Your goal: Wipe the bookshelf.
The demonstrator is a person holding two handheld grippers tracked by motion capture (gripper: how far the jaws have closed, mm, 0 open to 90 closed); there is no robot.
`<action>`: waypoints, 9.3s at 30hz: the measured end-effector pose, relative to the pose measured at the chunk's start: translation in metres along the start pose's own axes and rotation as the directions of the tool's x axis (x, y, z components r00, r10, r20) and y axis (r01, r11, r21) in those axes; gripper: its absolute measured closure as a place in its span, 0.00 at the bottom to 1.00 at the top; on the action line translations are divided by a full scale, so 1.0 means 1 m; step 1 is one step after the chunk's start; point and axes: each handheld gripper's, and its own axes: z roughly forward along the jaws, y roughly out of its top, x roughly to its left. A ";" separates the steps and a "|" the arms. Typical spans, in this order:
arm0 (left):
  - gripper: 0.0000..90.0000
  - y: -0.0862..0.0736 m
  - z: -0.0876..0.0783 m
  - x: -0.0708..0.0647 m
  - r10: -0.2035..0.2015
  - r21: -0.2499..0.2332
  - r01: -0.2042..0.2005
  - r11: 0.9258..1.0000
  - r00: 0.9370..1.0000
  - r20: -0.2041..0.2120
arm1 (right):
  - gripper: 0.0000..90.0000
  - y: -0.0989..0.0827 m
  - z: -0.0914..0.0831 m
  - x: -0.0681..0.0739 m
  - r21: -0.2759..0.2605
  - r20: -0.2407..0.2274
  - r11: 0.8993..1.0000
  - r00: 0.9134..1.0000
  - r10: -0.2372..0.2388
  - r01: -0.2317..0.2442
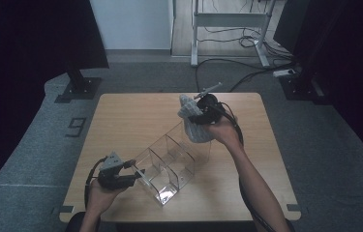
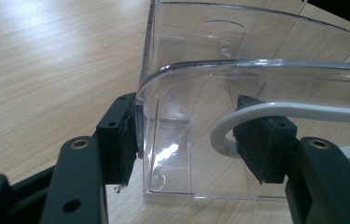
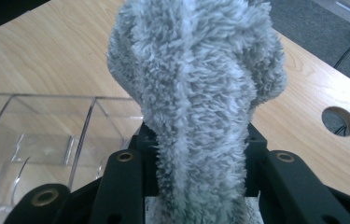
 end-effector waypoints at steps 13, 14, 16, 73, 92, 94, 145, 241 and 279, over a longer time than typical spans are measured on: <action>0.47 0.001 0.000 -0.002 0.004 0.006 -0.004 1.000 1.000 -0.014 | 0.70 0.009 0.039 0.010 0.076 0.046 0.997 0.998 -0.031 0.028; 0.47 0.001 0.000 -0.003 0.003 0.006 -0.003 1.000 1.000 -0.016 | 0.70 0.009 0.040 0.010 0.078 0.046 0.997 0.998 -0.031 0.027; 0.47 0.002 0.000 -0.004 0.001 0.009 -0.001 1.000 1.000 -0.020 | 0.70 0.008 0.040 0.010 0.078 0.047 0.997 0.998 -0.031 0.028; 0.47 0.002 0.001 -0.007 -0.011 0.012 0.011 1.000 1.000 -0.026 | 0.67 -0.090 -0.038 0.006 0.010 0.025 1.000 1.000 -0.005 0.005; 0.47 0.002 0.002 -0.008 -0.010 0.007 0.010 1.000 1.000 -0.025 | 0.69 -0.114 -0.033 0.007 -0.003 0.014 1.000 1.000 0.017 -0.017; 0.47 0.002 0.002 -0.008 -0.010 0.007 0.010 1.000 1.000 -0.025 | 0.69 -0.116 -0.032 0.007 -0.004 0.013 1.000 1.000 0.022 -0.022; 0.46 0.003 0.006 -0.012 -0.003 0.001 0.003 1.000 1.000 -0.020 | 0.69 -0.171 0.052 0.001 0.153 0.039 0.986 0.998 0.056 -0.061; 0.46 0.001 0.002 -0.013 0.027 -0.017 -0.028 0.999 0.999 -0.020 | 0.70 0.001 0.052 0.074 0.097 -0.082 0.987 0.990 -0.117 0.125; 0.46 0.002 0.002 -0.013 0.003 -0.006 -0.003 1.000 1.000 -0.028 | 0.69 -0.056 0.009 0.064 0.072 -0.112 0.992 0.989 -0.094 0.103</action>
